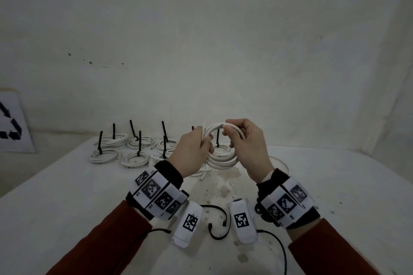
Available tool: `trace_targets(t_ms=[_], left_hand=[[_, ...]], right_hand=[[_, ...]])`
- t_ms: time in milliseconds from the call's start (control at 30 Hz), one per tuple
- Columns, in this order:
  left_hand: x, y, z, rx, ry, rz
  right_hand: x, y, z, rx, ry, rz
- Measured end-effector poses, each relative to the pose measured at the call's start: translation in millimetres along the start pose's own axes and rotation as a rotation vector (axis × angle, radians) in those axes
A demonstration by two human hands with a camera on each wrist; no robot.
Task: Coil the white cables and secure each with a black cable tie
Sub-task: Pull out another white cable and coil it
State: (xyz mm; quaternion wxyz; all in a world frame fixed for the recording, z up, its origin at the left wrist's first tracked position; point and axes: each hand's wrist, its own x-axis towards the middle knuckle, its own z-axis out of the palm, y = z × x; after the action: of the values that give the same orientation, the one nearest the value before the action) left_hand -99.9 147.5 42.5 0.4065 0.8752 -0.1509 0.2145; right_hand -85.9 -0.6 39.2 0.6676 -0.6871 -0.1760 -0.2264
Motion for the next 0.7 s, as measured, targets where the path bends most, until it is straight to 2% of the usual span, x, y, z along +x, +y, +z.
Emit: trace_targets(t_ms=[33, 100, 167, 233, 433, 533, 700], left_hand=[[0.2, -0.2, 0.6, -0.077, -0.029, -0.037], [2.0, 0.5, 0.6, -0.381, -0.085, -0.135], [3.4, 0.5, -0.2, -0.720, -0.149, -0.227], [2.6, 1.3, -0.1, -0.964, -0.180, -0.278], [3.7, 1.7, 2.7, -1.179, -0.144, -0.385], [3.8, 0.3, 0.2, -1.322, -0.214, -0.442], [-0.4, -6.5, -5.5, -1.416, -0.355, -0.477]], right_hand=[[0.3, 1.8, 1.3, -0.046, -0.005, -0.011], [-0.8, 4.5, 3.8, -0.084, -0.018, -0.015], [-2.4, 5.1, 6.0, -0.043, -0.009, 0.012], [-2.7, 5.4, 6.8, -0.016, 0.011, 0.026], [-7.0, 4.1, 10.6, 0.040, -0.041, 0.042], [-10.7, -1.3, 11.1, 0.114, -0.056, 0.097], [-13.9, -6.4, 5.4, 0.388, -0.104, 0.238]])
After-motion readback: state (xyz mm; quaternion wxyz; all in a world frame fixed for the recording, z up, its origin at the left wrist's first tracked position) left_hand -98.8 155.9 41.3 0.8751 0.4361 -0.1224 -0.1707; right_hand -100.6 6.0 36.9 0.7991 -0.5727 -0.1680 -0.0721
